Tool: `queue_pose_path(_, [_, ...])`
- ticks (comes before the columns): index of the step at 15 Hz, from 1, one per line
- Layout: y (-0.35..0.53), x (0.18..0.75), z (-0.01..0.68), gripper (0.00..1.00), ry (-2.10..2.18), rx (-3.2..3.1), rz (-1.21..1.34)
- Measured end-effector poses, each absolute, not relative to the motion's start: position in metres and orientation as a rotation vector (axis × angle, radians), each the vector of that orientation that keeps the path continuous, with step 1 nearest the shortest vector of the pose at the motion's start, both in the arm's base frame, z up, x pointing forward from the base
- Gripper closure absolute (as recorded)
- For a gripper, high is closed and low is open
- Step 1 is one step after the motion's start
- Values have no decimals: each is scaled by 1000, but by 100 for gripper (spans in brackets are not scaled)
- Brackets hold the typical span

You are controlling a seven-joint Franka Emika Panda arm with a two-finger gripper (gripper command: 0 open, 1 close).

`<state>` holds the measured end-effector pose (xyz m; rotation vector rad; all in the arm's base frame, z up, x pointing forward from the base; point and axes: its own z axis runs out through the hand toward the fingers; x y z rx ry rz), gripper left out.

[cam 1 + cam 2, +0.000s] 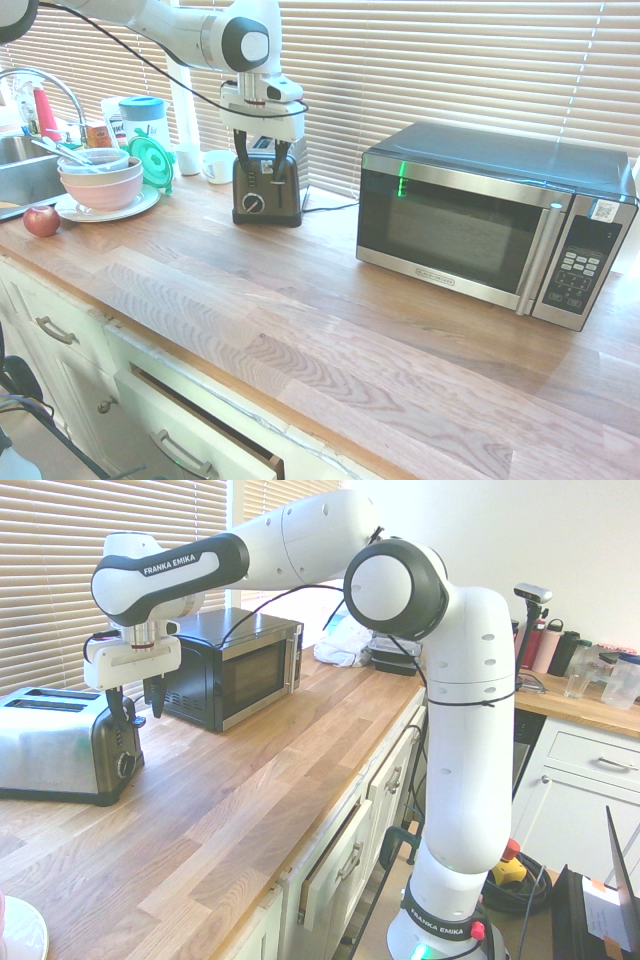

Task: Press the toaster

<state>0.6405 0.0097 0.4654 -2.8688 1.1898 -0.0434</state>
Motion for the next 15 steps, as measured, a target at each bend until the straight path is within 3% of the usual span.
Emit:
queue_pose_path(1, [10, 642, 466, 100, 1190, -2870, -40])
queue_pose_path(15, [-6, 661, 464, 100, 1202, -2881, -28])
